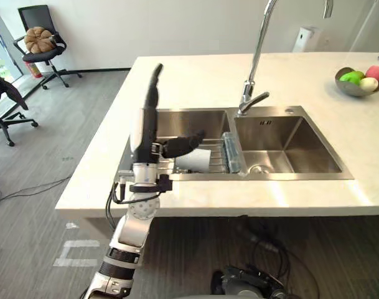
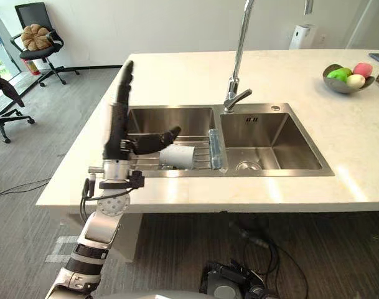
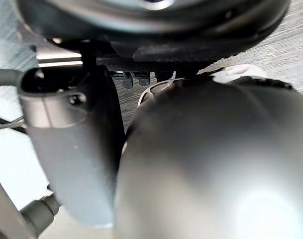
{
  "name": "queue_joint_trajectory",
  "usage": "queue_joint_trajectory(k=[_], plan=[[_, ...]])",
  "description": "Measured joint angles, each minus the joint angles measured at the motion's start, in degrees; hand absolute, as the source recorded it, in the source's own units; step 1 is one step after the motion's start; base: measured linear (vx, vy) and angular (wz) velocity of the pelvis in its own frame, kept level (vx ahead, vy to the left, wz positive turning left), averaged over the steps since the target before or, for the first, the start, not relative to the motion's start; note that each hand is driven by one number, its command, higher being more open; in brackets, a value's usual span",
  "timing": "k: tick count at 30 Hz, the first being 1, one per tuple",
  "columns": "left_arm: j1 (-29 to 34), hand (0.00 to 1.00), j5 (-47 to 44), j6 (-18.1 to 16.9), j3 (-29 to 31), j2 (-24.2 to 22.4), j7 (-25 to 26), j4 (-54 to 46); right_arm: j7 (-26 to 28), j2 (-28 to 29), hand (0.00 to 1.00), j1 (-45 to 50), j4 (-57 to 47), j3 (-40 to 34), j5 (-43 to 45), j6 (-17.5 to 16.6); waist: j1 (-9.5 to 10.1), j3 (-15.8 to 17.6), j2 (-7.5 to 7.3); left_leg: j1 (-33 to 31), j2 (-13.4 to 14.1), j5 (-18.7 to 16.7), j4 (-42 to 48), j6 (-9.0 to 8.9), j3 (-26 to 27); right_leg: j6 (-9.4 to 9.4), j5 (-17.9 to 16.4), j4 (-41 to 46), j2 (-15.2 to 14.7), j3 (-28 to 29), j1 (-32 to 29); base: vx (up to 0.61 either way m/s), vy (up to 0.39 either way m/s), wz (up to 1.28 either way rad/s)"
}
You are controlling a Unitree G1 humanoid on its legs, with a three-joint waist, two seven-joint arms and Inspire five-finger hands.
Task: Walk over to the sink, pick up the cup, carry it to the dishwasher, place the cup inside the dishwasher, then close the dishwasher door
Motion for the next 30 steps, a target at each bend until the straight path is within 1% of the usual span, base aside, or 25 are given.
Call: queue_joint_trajectory(k=[1,2,3,4,5,6,7,8,9,10,12,13,14,15,17,18,20,21,23,24,25,27,30], plan=[[0.0,1.0,0.4,0.4,0.0,0.1,-0.4,0.0,0.0,-0.1,1.0,0.0,0.1,0.3,0.0,0.2,0.06,0.0,-0.05,-1.0,0.8,-0.3,1.7,-0.06,0.1,0.04,0.0,-0.9,0.2,0.0,0.8,0.22,-0.14,-0.07],[0.3,1.0,2.0,1.9,-0.1,0.6,-1.4,0.1,-0.1,-0.2,1.0,0.1,0.5,1.0,0.2,0.8,0.32,0.1,-0.3,-3.1,2.2,-2.5,3.6,-0.03,1.7,0.37,0.3,-4.1,0.8,-0.4,3.9,0.18,-0.105,-0.17],[0.2,1.0,3.5,3.1,-0.5,1.8,-2.2,0.0,-0.2,-0.4,1.0,0.2,1.7,1.1,0.3,0.7,0.88,0.0,-0.41,-3.6,2.4,-3.5,-0.3,0.04,4.3,0.41,1.5,-6.1,0.7,-0.5,6.2,0.21,-0.116,-0.23],[0.2,1.0,4.1,3.4,-0.9,2.7,-2.5,0.0,-0.2,-0.7,1.0,0.2,2.4,1.1,0.2,0.7,1.11,-0.1,-0.52,-3.6,2.3,-3.2,-4.0,0.18,5.8,0.54,2.0,-6.7,0.8,-0.6,6.9,0.2,-0.075,-0.26],[0.1,1.0,4.1,3.6,-1.2,4.4,-3.5,-0.3,-0.2,-1.2,1.0,0.2,3.3,1.1,0.1,0.6,1.44,-1.1,0.26,-4.1,1.3,-0.9,-12.9,0.96,7.9,0.58,2.6,-7.5,0.8,-0.7,7.7,0.19,0.003,-0.2],[-0.2,1.0,4.1,3.7,-1.1,5.3,-4.9,-0.9,-0.2,-1.8,1.0,0.2,3.8,1.1,0.1,0.3,1.47,-1.7,1.04,-5.4,-0.4,5.4,-21.0,1.09,8.9,0.65,2.4,-7.6,0.9,-0.6,7.6,0.21,0.031,-0.14],[-0.4,1.0,4.1,3.8,-1.1,5.5,-5.4,-1.2,-0.2,-1.9,1.0,0.1,4.0,1.1,0.1,0.1,1.51,-1.8,1.33,-5.8,-1.1,6.7,-23.3,1.01,9.4,0.82,2.3,-7.5,0.9,-0.5,7.6,0.25,0.066,-0.08],[-0.5,1.0,4.2,3.8,-1.2,6.6,-7.2,-1.8,-0.3,-1.8,1.0,0.1,4.9,0.9,0.1,-0.3,1.57,-3.2,1.65,-5.1,-3.1,8.8,-27.8,1.15,9.4,1.02,2.3,-6.8,0.3,0.0,7.2,0.26,0.079,-0.06],[-1.2,1.0,4.1,3.8,-1.2,7.6,-8.9,-1.8,-0.6,-1.8,1.0,0.1,5.1,0.6,0.1,-0.6,1.5,-4.0,1.99,-4.1,-4.5,10.1,-32.3,1.07,9.5,1.56,2.0,-6.0,-0.1,0.3,5.8,0.25,0.081,-0.04],[-2.0,1.0,4.1,3.8,-1.2,8.2,-9.9,-1.8,-0.6,-1.8,1.0,-0.1,5.3,0.4,0.0,-0.8,1.48,-4.1,2.15,-3.7,-5.1,10.5,-34.0,1.17,9.8,1.77,1.8,-5.6,-0.2,0.4,5.2,0.18,0.088,0.01],[-6.0,1.0,4.0,3.8,-2.3,12.6,-15.2,0.4,-0.5,-1.2,1.0,-1.4,7.5,-1.5,-1.3,-1.3,1.05,-4.0,2.21,-2.8,-7.0,12.4,-38.6,1.27,10.1,2.45,1.1,-4.5,-1.2,0.3,3.9,0.1,0.089,0.07],[-6.8,1.0,3.8,3.8,-2.7,13.8,-16.4,1.3,-0.5,-1.2,1.0,-1.5,7.8,-1.7,-1.5,-1.3,0.8,-4.0,2.25,-2.4,-7.4,12.6,-39.1,1.24,10.1,2.65,0.9,-4.3,-1.5,0.3,4.0,0.07,0.093,0.03],[-8.3,1.0,2.3,3.7,-3.1,16.0,-19.4,3.1,-0.5,-1.1,1.0,-1.7,8.1,-1.9,-1.8,-1.4,0.44,-4.0,2.35,-1.8,-7.9,12.7,-39.7,1.28,10.1,2.93,0.7,-4.2,-1.9,0.5,4.3,0.04,0.095,-0.01],[-8.9,1.0,1.1,3.7,-3.1,16.9,-21.3,3.8,-0.5,-1.1,1.0,-1.9,8.2,-2.0,-2.2,-1.4,0.25,-4.0,2.37,-1.6,-8.1,12.7,-39.9,1.28,10.1,3.04,0.7,-4.2,-2.1,0.5,4.4,0.04,0.101,0.04],[-10.7,1.0,-3.2,2.9,-3.4,20.8,-27.9,6.9,-0.5,-0.9,1.0,-2.7,9.4,-2.3,-2.5,-1.4,-1.0,-3.9,2.43,-0.7,-8.6,12.7,-41.0,1.26,9.4,3.15,0.8,-4.9,-2.1,-0.1,5.5,0.01,0.075,0.12],[-11.1,1.0,-4.1,2.8,-3.4,21.6,-29.4,7.6,-0.5,-0.9,1.0,-2.9,9.7,-2.3,-2.5,-1.4,-1.12,-3.9,2.48,-0.3,-8.7,12.7,-41.5,1.26,9.4,3.2,0.9,-5.2,-2.1,-0.2,5.8,-0.02,0.057,0.11],[-11.8,1.0,-5.8,2.8,-3.5,24.3,-34.1,9.2,-0.5,-1.0,1.0,-3.3,10.5,-2.7,-2.5,-1.4,-1.37,-3.8,2.62,0.0,-8.8,12.6,-42.5,1.22,8.9,3.21,1.4,-6.3,-1.9,-0.6,6.2,-0.04,0.045,0.1],[-11.9,1.0,-6.8,3.0,-3.6,26.2,-36.7,9.8,-0.4,-1.0,1.0,-3.5,10.7,-2.8,-2.5,-1.3,-1.56,-3.6,2.88,0.0,-8.9,12.4,-42.9,0.95,8.3,3.18,2.3,-7.9,-1.6,-0.9,6.8,-0.05,0.043,0.08],[-11.9,1.0,-6.7,3.5,-4.3,28.0,-38.2,10.1,-0.4,-1.1,1.0,-3.5,10.9,-2.9,-2.5,-1.3,-1.57,-3.6,2.96,-0.2,-9.0,12.2,-42.9,0.62,8.1,3.5,3.1,-9.5,-1.4,-0.9,7.2,-0.05,0.048,0.03],[-11.9,1.0,-6.7,3.9,-4.9,29.3,-39.1,10.1,-0.4,-1.2,1.0,-3.6,11.1,-2.9,-2.5,-1.3,-1.59,-3.5,3.16,-0.3,-9.0,11.6,-42.9,0.02,7.9,3.65,3.9,-10.9,-1.1,-0.9,7.7,-0.05,0.056,-0.01],[-11.9,1.0,-6.7,4.1,-5.0,29.6,-39.7,10.1,-0.4,-1.2,1.0,-3.6,11.1,-2.9,-2.5,-1.3,-1.59,-3.4,3.23,-0.3,-9.0,11.3,-42.9,-0.09,7.9,3.69,4.4,-11.5,-1.0,-0.8,7.9,-0.05,0.069,-0.02],[-11.9,1.0,-6.8,5.4,-5.1,29.8,-41.5,10.1,-0.4,-1.2,1.0,-3.6,11.2,-2.8,-2.4,-1.4,-1.6,-3.3,3.19,-0.5,-9.8,10.7,-42.9,0.27,7.9,3.93,5.6,-13.5,-1.3,-0.1,8.2,-0.05,0.089,-0.03],[-11.9,1.0,-6.6,5.8,-5.6,29.8,-42.2,10.0,-0.9,-1.3,1.0,-3.5,11.3,-2.7,-2.2,-1.4,-2.08,-3.3,3.19,-0.4,-10.5,10.2,-42.9,0.36,7.9,4.42,7.1,-15.7,-1.7,0.2,9.1,-0.01,0.072,0.0]])
